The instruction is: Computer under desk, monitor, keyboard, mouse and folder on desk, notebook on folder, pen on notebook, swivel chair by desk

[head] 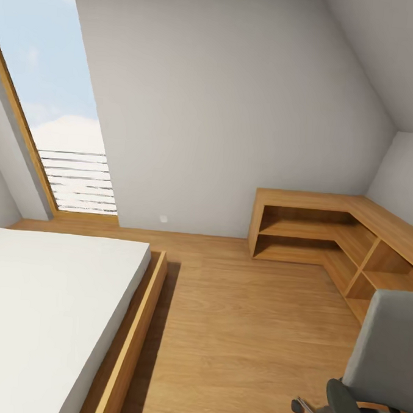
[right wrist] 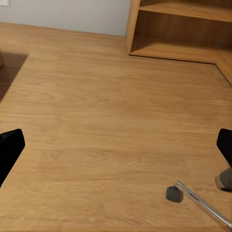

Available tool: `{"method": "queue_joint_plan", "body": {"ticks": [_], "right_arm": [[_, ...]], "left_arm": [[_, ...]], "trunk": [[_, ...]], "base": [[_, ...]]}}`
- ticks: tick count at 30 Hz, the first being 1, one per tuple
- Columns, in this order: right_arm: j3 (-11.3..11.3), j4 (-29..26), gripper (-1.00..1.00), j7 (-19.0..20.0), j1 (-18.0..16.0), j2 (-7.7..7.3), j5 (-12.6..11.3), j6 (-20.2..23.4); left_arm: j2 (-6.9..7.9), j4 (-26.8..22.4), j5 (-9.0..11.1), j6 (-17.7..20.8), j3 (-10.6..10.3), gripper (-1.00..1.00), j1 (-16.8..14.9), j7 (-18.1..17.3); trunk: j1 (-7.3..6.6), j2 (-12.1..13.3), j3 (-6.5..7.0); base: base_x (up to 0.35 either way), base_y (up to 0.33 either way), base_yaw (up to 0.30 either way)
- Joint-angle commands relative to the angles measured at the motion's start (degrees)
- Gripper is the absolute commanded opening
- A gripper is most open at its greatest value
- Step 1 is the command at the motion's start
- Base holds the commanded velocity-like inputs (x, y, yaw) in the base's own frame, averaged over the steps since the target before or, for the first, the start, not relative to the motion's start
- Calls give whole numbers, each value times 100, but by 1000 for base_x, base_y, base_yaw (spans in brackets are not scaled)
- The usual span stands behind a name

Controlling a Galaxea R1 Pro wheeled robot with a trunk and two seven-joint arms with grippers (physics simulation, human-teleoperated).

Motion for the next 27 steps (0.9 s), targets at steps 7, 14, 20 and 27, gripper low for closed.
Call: {"method": "queue_joint_plan", "body": {"ticks": [7, 14, 20, 27], "right_arm": [[48, -3, 100, -55, -3, 0, -5, -3], [48, -3, 100, -55, -3, 0, -5, -3], [48, -3, 100, -55, -3, 0, -5, -3], [48, -3, 100, -55, -3, 0, -5, -3]], "left_arm": [[0, 1, 28, -14, -47, 100, -4, 35], [0, 1, 28, -14, -50, 100, -4, 35], [0, 1, 28, -14, -49, 100, -4, 36], [0, 1, 28, -14, -43, 100, -4, 36]], "trunk": [[3, -4, -6], [3, -4, -6], [3, -4, -6], [3, -4, -6]], "base": [[302, 0, 0], [318, 0, 0], [321, 0, 0], [321, 0, 0]]}}
